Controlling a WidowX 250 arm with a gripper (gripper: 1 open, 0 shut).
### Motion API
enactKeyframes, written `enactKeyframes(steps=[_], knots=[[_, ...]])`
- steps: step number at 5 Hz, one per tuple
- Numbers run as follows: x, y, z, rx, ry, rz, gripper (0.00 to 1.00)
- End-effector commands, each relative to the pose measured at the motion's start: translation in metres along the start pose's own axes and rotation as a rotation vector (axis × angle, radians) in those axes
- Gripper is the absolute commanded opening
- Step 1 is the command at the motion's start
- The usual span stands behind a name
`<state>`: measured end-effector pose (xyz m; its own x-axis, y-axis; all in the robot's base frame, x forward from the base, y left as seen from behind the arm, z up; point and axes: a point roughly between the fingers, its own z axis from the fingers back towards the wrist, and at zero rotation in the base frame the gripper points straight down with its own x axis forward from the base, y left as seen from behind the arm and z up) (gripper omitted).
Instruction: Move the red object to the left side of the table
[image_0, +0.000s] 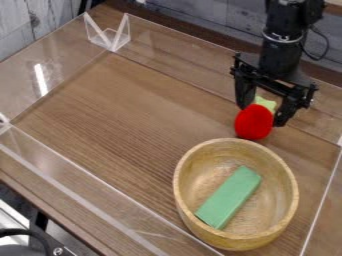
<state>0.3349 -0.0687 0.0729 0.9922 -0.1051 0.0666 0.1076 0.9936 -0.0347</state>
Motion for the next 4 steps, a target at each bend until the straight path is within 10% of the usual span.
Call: enactKeyframes(steps=[1,4], knots=[[0.0040,0.0056,0.0072,0.002,-0.041,0.006,1.00],[0.0022,-0.0016,0.0007,0.016,-0.040,-0.023,1.00]])
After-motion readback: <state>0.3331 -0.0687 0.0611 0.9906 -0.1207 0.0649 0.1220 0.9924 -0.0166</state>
